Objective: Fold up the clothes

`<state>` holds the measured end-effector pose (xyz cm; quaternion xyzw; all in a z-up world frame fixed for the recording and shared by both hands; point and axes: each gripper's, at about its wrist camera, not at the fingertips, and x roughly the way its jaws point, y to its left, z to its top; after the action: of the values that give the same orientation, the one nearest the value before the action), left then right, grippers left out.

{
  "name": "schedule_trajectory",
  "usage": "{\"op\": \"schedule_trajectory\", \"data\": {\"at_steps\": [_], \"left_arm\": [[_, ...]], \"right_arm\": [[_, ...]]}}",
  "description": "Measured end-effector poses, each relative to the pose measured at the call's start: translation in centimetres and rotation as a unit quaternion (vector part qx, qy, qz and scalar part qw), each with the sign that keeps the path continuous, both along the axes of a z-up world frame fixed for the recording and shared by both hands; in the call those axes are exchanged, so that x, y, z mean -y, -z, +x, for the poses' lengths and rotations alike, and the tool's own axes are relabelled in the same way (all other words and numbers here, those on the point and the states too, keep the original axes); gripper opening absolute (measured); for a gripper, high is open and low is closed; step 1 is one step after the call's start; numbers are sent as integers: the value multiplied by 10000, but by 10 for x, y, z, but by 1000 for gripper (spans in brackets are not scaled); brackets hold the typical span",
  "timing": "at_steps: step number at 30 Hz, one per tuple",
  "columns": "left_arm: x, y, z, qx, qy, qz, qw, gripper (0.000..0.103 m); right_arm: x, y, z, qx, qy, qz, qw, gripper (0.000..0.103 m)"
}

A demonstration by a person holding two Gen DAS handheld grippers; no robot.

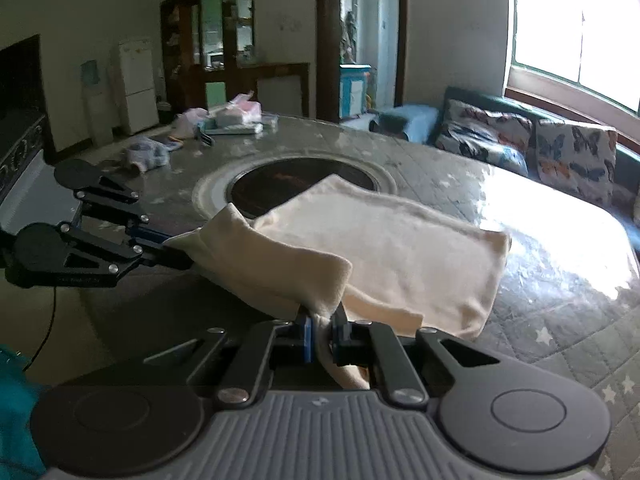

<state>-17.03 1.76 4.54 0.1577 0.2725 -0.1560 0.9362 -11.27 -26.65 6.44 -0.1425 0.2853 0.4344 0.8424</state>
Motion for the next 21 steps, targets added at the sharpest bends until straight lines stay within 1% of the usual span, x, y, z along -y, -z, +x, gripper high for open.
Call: {"op": "schedule_trajectory", "data": {"at_steps": [3,8,10,14,16,21], "left_arm": [[0,-11,-24,-22,79,-96,9999,9],[-1,-22,-33,-1,146,-177,9997,9],[-1,-27,-37,8,173,-209,9996,9],[-1,-36,-45,25,227,-274,9994,9],[-2,-41,-47,39,252,-304,9992,9],[-9,-45,9,125,133,-224,9996,8]], "right_arm": [[10,-12,-22,-40,-137,62,9999,8],[28,-29,-64,-201,-374,158,9990,8],[31,-35,-77,-180,-441,115,9988,8],[31,-41,-75,-141,-393,107,9991,8],[27,-45,-63,-138,-289,135,9994,8],[14,-52,-18,-137,-104,70,9998,8]]}}
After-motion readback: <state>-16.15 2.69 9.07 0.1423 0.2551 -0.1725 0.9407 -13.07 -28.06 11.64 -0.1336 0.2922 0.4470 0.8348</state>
